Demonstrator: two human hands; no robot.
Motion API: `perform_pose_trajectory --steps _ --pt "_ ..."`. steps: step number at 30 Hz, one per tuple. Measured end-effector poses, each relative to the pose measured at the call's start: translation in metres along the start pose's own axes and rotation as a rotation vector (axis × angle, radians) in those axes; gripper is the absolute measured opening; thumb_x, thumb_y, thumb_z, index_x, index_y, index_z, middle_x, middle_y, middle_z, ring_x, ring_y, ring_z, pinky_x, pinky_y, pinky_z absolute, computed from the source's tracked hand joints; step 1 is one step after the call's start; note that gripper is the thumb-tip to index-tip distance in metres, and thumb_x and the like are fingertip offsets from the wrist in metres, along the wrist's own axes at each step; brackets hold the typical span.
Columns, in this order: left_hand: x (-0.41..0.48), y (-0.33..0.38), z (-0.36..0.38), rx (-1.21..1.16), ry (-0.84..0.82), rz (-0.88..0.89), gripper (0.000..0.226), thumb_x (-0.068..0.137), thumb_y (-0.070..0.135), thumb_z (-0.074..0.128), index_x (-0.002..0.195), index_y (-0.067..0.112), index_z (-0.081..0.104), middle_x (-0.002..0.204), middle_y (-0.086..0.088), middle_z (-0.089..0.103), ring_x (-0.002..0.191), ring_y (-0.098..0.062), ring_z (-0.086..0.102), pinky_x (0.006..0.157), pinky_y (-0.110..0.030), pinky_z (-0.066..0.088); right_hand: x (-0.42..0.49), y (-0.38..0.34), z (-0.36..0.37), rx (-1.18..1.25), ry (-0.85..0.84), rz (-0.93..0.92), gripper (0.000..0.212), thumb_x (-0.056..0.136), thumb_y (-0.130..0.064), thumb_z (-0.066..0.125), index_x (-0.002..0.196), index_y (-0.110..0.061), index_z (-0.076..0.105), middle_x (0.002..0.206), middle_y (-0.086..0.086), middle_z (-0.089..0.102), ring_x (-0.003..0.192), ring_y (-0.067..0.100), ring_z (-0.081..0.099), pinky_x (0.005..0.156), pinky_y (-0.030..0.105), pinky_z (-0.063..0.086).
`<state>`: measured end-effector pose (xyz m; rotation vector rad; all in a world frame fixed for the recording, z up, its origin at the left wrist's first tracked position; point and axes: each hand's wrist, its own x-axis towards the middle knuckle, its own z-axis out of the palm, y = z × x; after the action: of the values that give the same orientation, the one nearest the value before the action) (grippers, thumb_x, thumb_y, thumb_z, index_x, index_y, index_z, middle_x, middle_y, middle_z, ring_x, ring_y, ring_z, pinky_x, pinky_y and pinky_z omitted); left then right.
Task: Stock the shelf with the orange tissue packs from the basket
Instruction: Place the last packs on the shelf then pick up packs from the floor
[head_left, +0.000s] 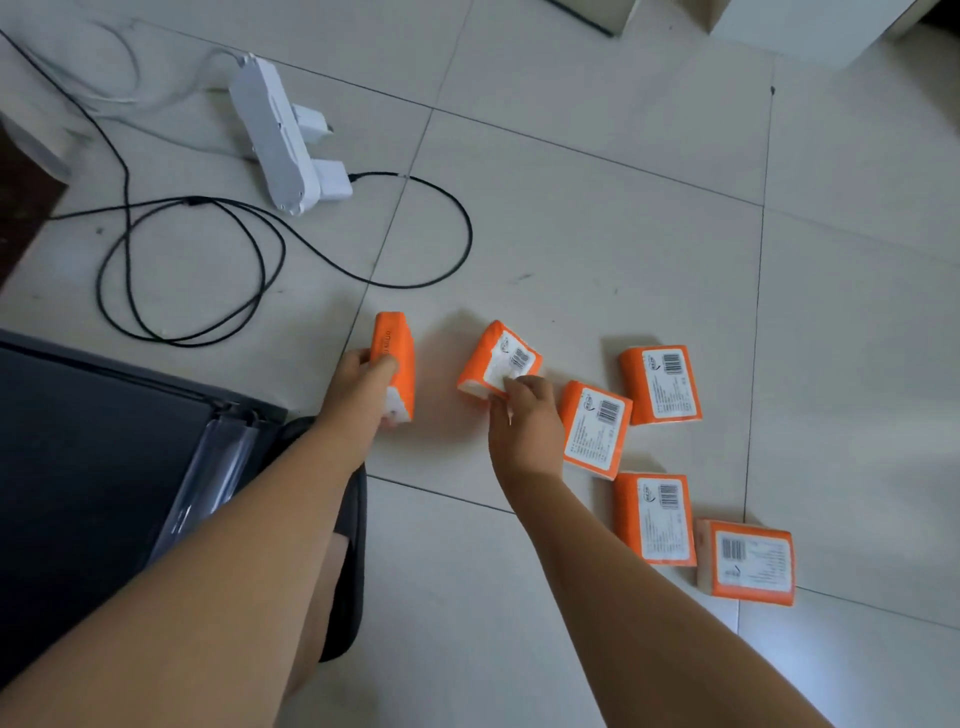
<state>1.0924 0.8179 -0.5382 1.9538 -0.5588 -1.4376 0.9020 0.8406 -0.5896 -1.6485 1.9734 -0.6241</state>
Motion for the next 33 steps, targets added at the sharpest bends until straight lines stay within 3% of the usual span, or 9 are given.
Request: perform_pose_trajectory --steps 2,5,9,11,14,20,25,30,33 --pt "-0.013 0.004 -0.004 -0.053 -0.048 -0.062 0.037 0.070 0.044 0.060 0.104 0.030 0.062 0.113 -0.014 0.065 0.090 -0.034 0.066 0.072 -0.042 0.055 0.000 -0.013 -0.014 0.276 0.048 0.157 0.010 0.096 -0.019 0.068 0.096 -0.010 0.073 0.098 0.001 0.066 0.089 0.021 0.060 0.078 0.031 0.045" --pt "-0.052 0.023 -0.016 -0.083 -0.010 -0.116 0.030 0.075 0.050 0.064 0.089 0.023 0.064 0.093 -0.013 0.064 0.075 -0.028 0.059 0.065 -0.034 0.047 -0.006 -0.049 -0.052 0.931 -0.079 0.482 0.012 0.098 -0.020 0.067 0.105 -0.013 0.075 0.095 -0.001 0.076 0.095 0.018 0.071 0.086 0.031 0.059" --pt "-0.102 0.083 -0.055 -0.184 0.162 0.005 0.035 0.095 0.053 0.054 0.084 0.020 0.063 0.082 -0.003 0.069 0.076 -0.023 0.064 0.072 -0.036 0.052 -0.017 -0.111 -0.105 1.378 -0.257 0.520 0.016 0.105 -0.017 0.057 0.109 -0.005 0.067 0.104 0.013 0.070 0.104 0.023 0.067 0.108 0.042 0.052" --pt "-0.134 0.124 -0.083 -0.170 0.147 0.103 0.041 0.091 0.064 0.054 0.085 0.024 0.063 0.078 -0.003 0.068 0.069 -0.021 0.061 0.059 -0.030 0.044 -0.013 -0.147 -0.132 1.466 -0.319 0.447 0.020 0.107 -0.017 0.052 0.113 -0.004 0.066 0.110 0.015 0.071 0.112 0.025 0.067 0.112 0.045 0.048" --pt "-0.190 0.173 -0.127 -0.226 0.089 0.187 0.062 0.075 0.089 0.054 0.094 0.032 0.070 0.097 0.000 0.076 0.069 -0.019 0.063 0.048 -0.022 0.039 -0.014 -0.202 -0.172 1.538 -0.402 0.320 0.028 0.108 -0.019 0.050 0.126 -0.002 0.065 0.129 0.021 0.069 0.127 0.032 0.063 0.107 0.042 0.052" --pt "-0.345 0.241 -0.181 -0.282 0.163 0.411 0.070 0.076 0.087 0.061 0.121 0.033 0.067 0.103 -0.002 0.081 0.091 -0.027 0.079 0.064 -0.029 0.050 -0.053 -0.286 -0.253 1.715 -0.575 0.120 0.027 0.108 -0.017 0.052 0.124 -0.001 0.065 0.110 0.015 0.074 0.109 0.028 0.072 0.093 0.037 0.059" --pt "-0.442 0.225 -0.216 -0.291 0.244 0.476 0.065 0.080 0.077 0.065 0.118 0.024 0.072 0.100 -0.006 0.080 0.070 -0.023 0.075 0.051 -0.025 0.050 -0.108 -0.338 -0.283 1.723 -0.740 0.020 0.024 0.107 -0.018 0.053 0.122 -0.004 0.066 0.108 0.012 0.073 0.106 0.026 0.071 0.096 0.037 0.059" --pt "-0.512 0.170 -0.272 -0.426 0.253 0.488 0.058 0.074 0.075 0.062 0.107 0.029 0.072 0.102 -0.003 0.080 0.069 -0.018 0.075 0.055 -0.026 0.050 -0.176 -0.385 -0.283 1.643 -0.955 -0.050 0.027 0.107 -0.016 0.051 0.128 -0.004 0.064 0.113 0.012 0.074 0.111 0.026 0.068 0.090 0.033 0.061" --pt "-0.552 0.131 -0.307 -0.543 0.268 0.579 0.041 0.079 0.055 0.064 0.106 0.024 0.072 0.100 -0.005 0.079 0.068 -0.019 0.076 0.054 -0.028 0.055 -0.221 -0.419 -0.278 1.615 -1.083 -0.084 0.028 0.106 -0.014 0.052 0.127 0.000 0.064 0.123 0.017 0.072 0.110 0.027 0.070 0.083 0.031 0.062"
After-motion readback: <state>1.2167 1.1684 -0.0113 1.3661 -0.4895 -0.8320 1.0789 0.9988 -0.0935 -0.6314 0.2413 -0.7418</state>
